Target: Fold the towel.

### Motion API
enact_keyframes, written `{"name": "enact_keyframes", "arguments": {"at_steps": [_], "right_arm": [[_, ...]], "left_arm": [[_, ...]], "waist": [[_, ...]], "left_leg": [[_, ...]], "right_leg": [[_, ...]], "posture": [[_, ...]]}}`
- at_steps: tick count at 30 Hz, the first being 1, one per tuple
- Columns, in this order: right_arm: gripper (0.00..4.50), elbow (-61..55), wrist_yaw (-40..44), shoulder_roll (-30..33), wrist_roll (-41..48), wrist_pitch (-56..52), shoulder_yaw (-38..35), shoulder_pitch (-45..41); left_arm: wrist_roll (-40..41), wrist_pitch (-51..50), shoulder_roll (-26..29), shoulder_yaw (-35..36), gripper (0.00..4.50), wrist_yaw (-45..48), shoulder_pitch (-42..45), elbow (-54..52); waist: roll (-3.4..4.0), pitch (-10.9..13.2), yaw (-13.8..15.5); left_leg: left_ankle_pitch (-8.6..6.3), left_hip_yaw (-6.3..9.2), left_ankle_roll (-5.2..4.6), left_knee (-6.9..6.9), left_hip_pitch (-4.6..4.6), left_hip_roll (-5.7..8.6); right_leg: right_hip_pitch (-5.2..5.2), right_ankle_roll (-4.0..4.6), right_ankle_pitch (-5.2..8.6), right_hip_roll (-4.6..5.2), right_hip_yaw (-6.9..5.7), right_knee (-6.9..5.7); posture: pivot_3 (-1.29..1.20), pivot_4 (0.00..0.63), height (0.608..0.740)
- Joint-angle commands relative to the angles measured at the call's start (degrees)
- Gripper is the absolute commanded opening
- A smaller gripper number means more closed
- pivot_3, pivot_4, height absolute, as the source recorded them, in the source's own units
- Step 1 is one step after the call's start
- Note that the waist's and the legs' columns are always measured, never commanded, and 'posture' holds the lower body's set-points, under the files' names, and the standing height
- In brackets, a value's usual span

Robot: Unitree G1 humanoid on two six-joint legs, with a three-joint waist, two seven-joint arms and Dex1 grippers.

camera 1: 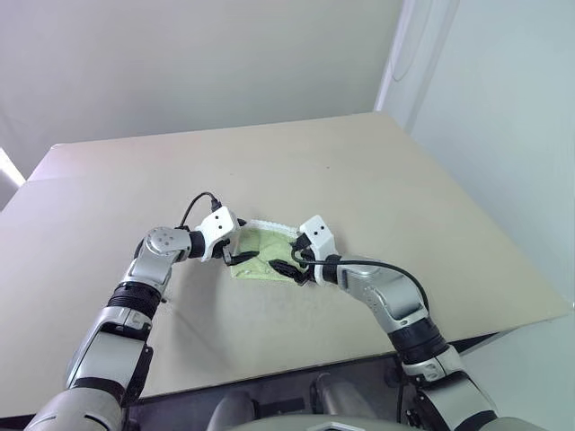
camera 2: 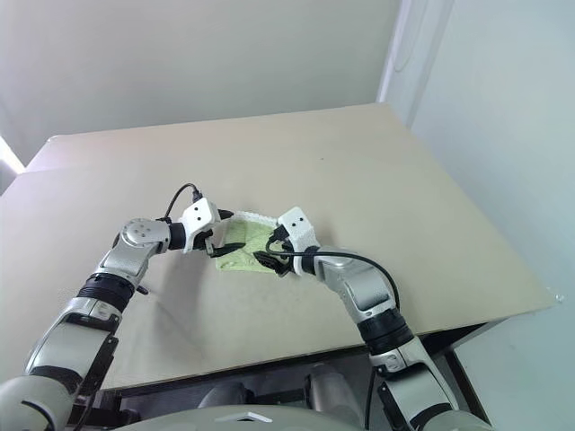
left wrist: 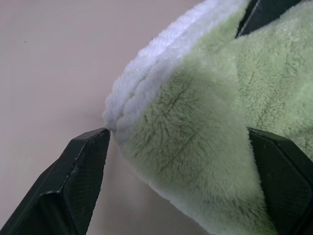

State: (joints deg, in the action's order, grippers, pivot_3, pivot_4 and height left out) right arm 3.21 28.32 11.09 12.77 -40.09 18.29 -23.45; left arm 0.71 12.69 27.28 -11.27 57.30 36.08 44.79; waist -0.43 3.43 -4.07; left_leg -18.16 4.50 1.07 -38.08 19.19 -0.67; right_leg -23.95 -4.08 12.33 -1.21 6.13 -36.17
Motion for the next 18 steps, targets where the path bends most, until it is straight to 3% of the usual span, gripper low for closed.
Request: {"name": "enact_keyframes", "arguments": {"at_steps": [1,5,10,18], "right_arm": [[3.99,2.59,0.37,2.26,-4.46,-0.67,3.64,0.16],[3.99,0.24,2.36,2.86,-4.18,1.21,3.05,0.93],[3.99,-4.22,4.96,0.46,2.15,2.66,-3.98,-0.72],[3.99,-13.15,12.01,1.61,13.31,0.12,-10.96,-2.01]], "left_arm": [[1.44,-2.54,0.23,0.54,4.45,4.09,-0.78,-1.88],[5.89,-10.73,0.09,3.06,4.45,6.74,-1.68,-8.38],[11.01,-20.68,0.62,7.04,4.45,6.63,-0.31,-14.82],[11.25,-23.12,5.59,9.86,4.45,6.02,-0.98,-18.70]], "waist": [[-0.01,-0.03,-0.03],[-0.01,-0.03,-0.08],[-0.04,0.04,-0.16],[0.01,0.10,-1.34]], "left_leg": [[0.00,0.00,0.00,0.00,-0.07,0.00],[-0.02,0.02,-0.01,0.15,-0.70,0.00],[-0.02,0.04,-0.02,0.14,-0.64,-0.01],[-0.02,0.08,-0.02,0.24,-0.63,-0.02]], "right_leg": [[0.11,0.00,0.00,0.00,0.00,0.01],[0.59,0.01,0.05,0.00,0.00,0.14],[0.54,0.00,0.05,0.00,0.00,0.13],[0.47,0.00,0.05,-0.03,-0.01,0.13]], "posture": [[0.00,0.000,0.740],[0.00,0.000,0.740],[0.00,0.000,0.740],[0.00,0.000,0.740]]}}
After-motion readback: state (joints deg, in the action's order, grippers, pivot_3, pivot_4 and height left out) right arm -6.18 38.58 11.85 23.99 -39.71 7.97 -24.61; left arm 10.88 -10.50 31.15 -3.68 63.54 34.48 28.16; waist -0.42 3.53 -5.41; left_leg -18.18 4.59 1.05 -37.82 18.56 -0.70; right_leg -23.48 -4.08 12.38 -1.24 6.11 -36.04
